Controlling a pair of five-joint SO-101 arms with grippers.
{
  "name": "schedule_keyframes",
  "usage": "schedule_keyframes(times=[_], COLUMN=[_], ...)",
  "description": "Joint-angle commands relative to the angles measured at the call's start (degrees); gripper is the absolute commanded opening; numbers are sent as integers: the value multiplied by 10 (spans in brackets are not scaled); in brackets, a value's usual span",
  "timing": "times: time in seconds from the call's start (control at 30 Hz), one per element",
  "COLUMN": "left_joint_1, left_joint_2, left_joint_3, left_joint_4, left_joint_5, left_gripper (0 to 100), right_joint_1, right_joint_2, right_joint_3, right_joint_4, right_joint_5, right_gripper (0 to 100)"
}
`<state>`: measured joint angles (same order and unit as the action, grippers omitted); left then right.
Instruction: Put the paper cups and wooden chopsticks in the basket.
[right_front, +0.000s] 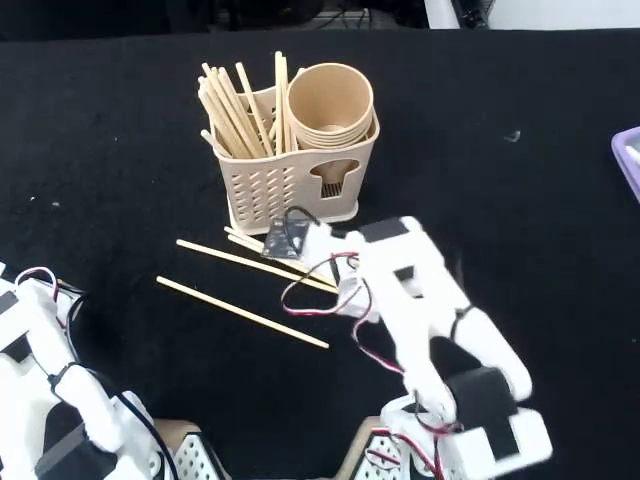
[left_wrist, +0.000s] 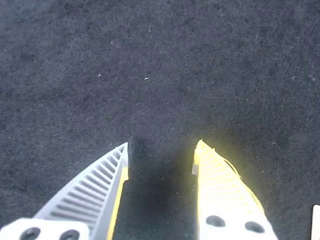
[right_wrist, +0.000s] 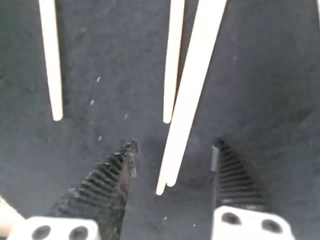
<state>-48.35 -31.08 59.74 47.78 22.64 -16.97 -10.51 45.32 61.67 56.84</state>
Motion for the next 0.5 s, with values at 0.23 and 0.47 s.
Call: schedule_keyframes(times=[0.23,0.47], left_joint_1=[-4,-4], left_joint_2=[-3,-3], left_joint_3=[-7,-8], left_joint_4=[-9,-9], left_joint_5=[-4,-4], left_gripper=[213,213], right_joint_1=[45,62], right_joint_2=[197,212], right_joint_3=[-177,-158], right_joint_4=[-6,71], right_joint_5=[0,119], right_gripper=[218,141])
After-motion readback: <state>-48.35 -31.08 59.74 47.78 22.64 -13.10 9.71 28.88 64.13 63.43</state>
